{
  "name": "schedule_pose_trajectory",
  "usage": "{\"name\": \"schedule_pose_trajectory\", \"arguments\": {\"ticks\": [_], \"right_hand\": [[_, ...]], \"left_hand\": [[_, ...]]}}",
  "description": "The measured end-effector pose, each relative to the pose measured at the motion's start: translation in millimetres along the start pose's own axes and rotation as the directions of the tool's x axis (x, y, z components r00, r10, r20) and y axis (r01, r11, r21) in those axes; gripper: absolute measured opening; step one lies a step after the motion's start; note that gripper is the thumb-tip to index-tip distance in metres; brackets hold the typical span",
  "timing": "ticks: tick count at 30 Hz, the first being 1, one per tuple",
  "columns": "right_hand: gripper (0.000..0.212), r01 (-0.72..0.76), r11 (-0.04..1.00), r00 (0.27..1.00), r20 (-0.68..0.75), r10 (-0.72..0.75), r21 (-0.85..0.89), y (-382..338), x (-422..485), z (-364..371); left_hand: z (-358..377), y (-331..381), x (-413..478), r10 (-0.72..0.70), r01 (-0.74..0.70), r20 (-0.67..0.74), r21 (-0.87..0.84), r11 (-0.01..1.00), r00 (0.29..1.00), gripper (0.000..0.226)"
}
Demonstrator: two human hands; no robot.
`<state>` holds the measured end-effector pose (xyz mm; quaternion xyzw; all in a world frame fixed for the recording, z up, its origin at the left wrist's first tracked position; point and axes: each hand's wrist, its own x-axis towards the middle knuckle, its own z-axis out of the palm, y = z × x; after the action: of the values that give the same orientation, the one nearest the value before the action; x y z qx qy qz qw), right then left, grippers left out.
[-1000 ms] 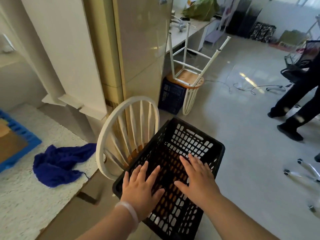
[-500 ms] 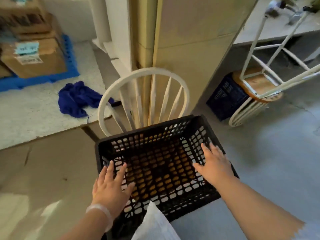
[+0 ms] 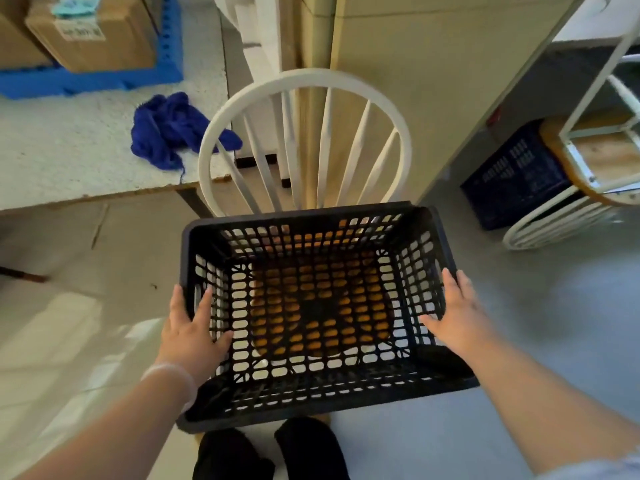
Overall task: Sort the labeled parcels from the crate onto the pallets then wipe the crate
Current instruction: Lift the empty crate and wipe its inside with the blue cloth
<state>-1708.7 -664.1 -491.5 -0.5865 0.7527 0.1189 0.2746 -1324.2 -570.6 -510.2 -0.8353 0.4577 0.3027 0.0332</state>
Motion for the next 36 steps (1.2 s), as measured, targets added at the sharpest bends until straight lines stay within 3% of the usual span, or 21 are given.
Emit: {"name": "schedule_pose_trajectory", "arguments": {"ticks": [4,7,10,16,19,27,36], "right_hand": [[0.106,-0.081,0.947,0.996,0.001,0.085,0.312,5,19,1],[0.093,-0.138,0.879,0.99,0.031,0.139,0.457,7,27,4],[0.066,-0.16,0.86,0.985,0.022,0.171,0.485,7,30,4],[0.06,-0.184,0.834,0.982,0.054,0.183,0.52,-10,4,-2],[0.06,-0.133,0.843,0.991,0.048,0.127,0.52,-35,-18,-9],[0.062,0.107,0.887,0.993,-0.01,-0.114,0.449,-147,-86,-20],[0.074,0.4,0.841,0.916,-0.17,-0.362,0.365,-328,-183,-29]], "left_hand": [[9,1,4,-0.036,0.022,-0.097,-0.142,0.99,0.995,0.094],[7,-1,14,-0.174,0.136,-0.063,-0.391,0.91,0.983,0.098],[-2,-1,19,-0.24,0.186,-0.034,-0.532,0.826,0.97,0.089],[-27,-17,-2,-0.23,0.174,-0.005,-0.636,0.751,0.973,0.079],[-51,-39,-18,-0.243,0.155,-0.043,-0.661,0.734,0.969,0.085],[-130,-137,-66,-0.369,0.147,-0.129,-0.76,0.633,0.921,0.073],[-265,-277,-110,-0.455,0.023,-0.291,-0.823,0.568,0.841,0.072]]}}
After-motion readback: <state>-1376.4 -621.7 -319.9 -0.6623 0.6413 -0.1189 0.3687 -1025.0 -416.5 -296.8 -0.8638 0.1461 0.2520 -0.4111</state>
